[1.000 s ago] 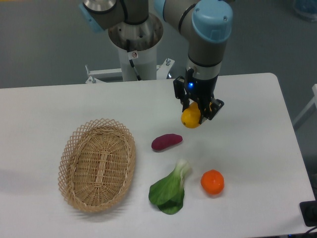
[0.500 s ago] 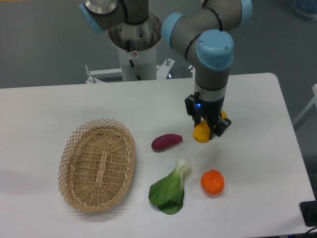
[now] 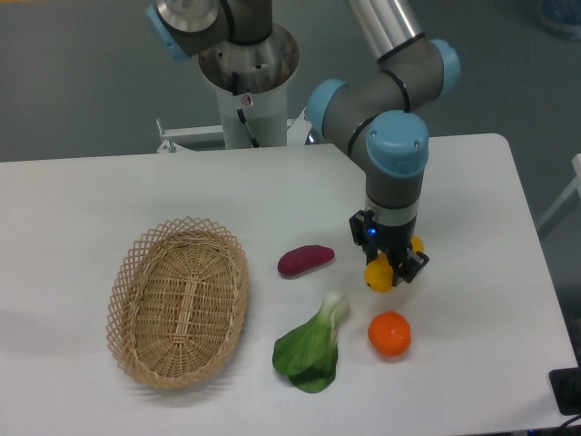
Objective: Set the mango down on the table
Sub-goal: 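Lower the held yellow mango onto the table beside the sweet potato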
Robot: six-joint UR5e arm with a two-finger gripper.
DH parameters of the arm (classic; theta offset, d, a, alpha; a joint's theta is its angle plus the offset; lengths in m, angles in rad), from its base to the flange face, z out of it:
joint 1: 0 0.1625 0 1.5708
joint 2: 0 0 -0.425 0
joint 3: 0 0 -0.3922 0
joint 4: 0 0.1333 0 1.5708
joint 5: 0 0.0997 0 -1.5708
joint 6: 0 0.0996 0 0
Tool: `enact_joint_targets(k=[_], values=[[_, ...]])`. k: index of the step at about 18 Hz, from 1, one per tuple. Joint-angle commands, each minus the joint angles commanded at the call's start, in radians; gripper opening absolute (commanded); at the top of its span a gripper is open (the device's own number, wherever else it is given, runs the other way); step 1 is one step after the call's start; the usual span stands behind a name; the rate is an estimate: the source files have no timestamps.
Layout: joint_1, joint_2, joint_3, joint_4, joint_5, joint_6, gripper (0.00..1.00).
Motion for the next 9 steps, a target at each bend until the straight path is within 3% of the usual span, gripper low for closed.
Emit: enact_joint_targets(k=[9], values=[[0.011,-0.017,-0.038,0.006,0.017,0.038,0.58]])
